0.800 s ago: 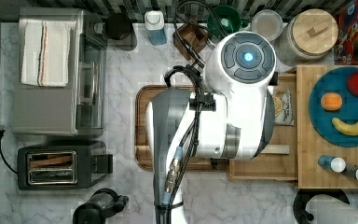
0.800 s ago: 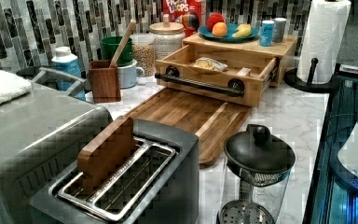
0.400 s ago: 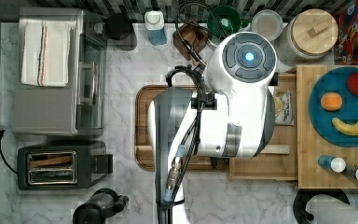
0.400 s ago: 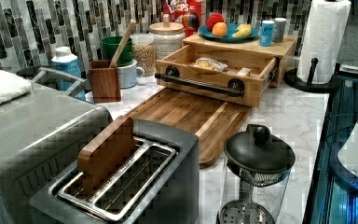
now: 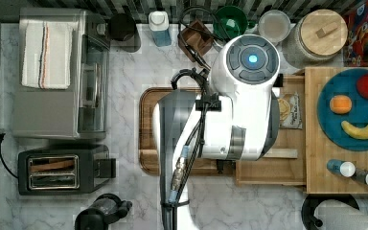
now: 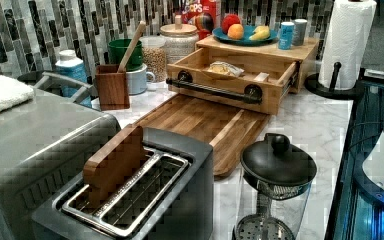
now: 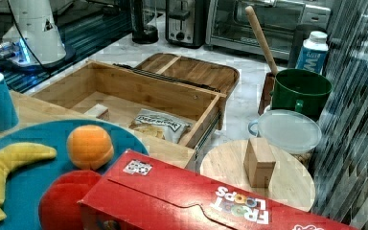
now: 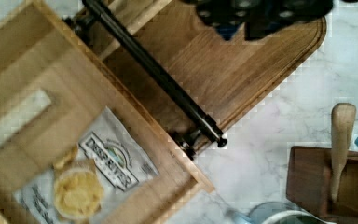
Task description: Close the drawer.
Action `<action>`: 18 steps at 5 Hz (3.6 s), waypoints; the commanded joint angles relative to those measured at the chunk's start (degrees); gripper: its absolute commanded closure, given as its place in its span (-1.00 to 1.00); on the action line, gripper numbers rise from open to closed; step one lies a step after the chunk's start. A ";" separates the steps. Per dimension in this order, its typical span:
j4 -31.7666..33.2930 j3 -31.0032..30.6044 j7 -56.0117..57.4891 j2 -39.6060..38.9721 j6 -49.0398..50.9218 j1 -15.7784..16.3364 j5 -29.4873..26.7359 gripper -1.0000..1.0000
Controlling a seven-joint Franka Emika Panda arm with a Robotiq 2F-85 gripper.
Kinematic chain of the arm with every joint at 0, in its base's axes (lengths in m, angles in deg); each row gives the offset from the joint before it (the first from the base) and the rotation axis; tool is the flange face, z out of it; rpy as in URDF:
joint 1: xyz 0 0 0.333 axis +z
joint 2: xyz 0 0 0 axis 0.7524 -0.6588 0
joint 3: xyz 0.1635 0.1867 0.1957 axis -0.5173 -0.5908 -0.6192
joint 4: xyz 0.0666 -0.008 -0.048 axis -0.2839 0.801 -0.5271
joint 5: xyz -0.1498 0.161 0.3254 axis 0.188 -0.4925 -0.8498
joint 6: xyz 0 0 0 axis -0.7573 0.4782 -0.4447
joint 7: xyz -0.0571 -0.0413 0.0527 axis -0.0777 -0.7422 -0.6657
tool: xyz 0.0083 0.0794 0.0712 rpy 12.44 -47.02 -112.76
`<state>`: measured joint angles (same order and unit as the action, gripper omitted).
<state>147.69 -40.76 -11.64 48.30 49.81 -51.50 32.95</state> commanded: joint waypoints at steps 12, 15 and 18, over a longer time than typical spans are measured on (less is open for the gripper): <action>24.81 -6.79 40.24 -7.05 -34.03 -1.72 0.10 1.00; 19.74 -5.05 48.53 -10.33 -31.06 -5.67 0.63 1.00; 16.19 -2.22 61.35 -13.24 -30.27 -11.99 -1.85 1.00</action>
<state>171.08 -45.62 44.24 37.22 19.74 -60.15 32.50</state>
